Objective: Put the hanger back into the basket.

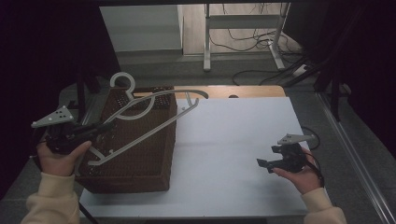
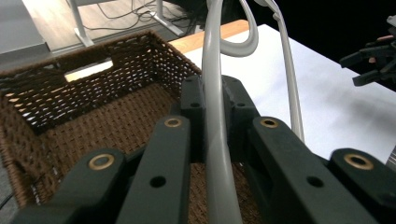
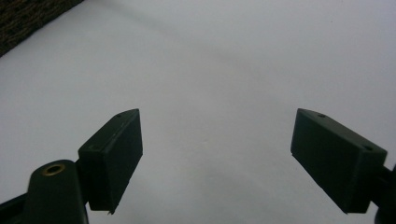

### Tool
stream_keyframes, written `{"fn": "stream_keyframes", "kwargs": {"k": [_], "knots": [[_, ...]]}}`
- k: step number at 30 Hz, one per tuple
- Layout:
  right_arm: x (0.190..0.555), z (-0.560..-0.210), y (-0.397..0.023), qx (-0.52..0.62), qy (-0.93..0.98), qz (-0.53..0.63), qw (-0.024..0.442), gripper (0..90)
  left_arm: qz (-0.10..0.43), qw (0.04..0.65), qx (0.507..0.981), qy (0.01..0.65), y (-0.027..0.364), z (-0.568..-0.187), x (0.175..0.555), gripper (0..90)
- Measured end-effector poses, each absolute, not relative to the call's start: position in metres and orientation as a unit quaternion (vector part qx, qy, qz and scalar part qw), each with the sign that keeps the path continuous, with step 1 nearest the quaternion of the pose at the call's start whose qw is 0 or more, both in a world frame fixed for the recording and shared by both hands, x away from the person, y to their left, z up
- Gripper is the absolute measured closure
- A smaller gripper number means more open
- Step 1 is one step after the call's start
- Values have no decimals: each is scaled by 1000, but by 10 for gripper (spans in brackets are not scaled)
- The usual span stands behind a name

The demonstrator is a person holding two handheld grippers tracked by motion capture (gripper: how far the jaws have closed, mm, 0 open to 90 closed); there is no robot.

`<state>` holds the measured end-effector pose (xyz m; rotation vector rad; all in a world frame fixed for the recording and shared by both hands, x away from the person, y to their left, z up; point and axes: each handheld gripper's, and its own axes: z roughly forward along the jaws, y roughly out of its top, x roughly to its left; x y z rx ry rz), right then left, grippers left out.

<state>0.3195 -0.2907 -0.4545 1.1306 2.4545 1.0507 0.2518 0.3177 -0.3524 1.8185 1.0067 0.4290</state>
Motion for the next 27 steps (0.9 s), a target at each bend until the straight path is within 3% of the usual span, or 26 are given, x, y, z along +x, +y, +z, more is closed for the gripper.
{"fn": "stream_keyframes", "kwargs": {"k": [27], "knots": [[319,-454,-290,382,842,360,126,172,191,484,712,471,353,-372,252,817]]}}
